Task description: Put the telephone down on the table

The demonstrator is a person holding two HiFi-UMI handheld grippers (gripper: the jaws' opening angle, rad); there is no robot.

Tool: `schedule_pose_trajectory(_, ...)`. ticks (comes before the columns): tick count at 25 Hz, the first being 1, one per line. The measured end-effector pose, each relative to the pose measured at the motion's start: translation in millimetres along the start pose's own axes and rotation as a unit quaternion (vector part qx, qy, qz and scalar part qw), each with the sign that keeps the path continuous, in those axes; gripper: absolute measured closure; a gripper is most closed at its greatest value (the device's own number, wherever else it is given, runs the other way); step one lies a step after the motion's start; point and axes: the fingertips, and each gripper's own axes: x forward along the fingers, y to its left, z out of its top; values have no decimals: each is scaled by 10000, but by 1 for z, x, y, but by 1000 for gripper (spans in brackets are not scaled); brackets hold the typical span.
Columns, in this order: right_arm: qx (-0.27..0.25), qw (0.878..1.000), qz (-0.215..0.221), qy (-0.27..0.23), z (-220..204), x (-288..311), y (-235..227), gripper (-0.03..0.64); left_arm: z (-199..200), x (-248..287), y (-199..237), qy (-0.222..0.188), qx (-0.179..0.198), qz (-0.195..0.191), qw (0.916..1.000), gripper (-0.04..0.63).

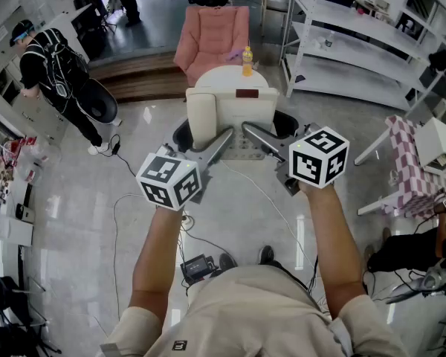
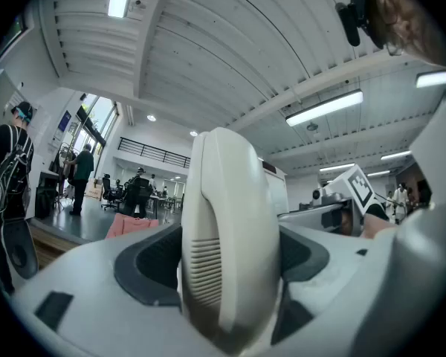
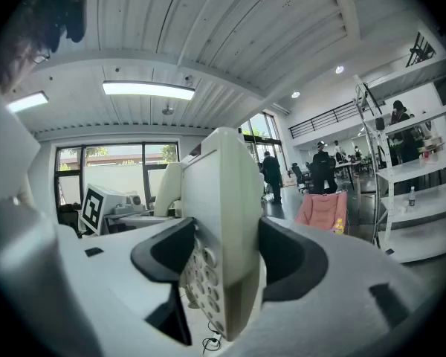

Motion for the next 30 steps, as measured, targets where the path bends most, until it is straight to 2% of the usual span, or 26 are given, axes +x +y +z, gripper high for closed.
schedule_pose_trajectory(22,58,9997,-218,53,-13,19,-2,357,-15,2,20,114,-63,-149,9998,232)
schedule_pose_trajectory(30,276,9994,-215,-5,-14,33,-1,356,-13,0,34,129,-57,-126,9998,232)
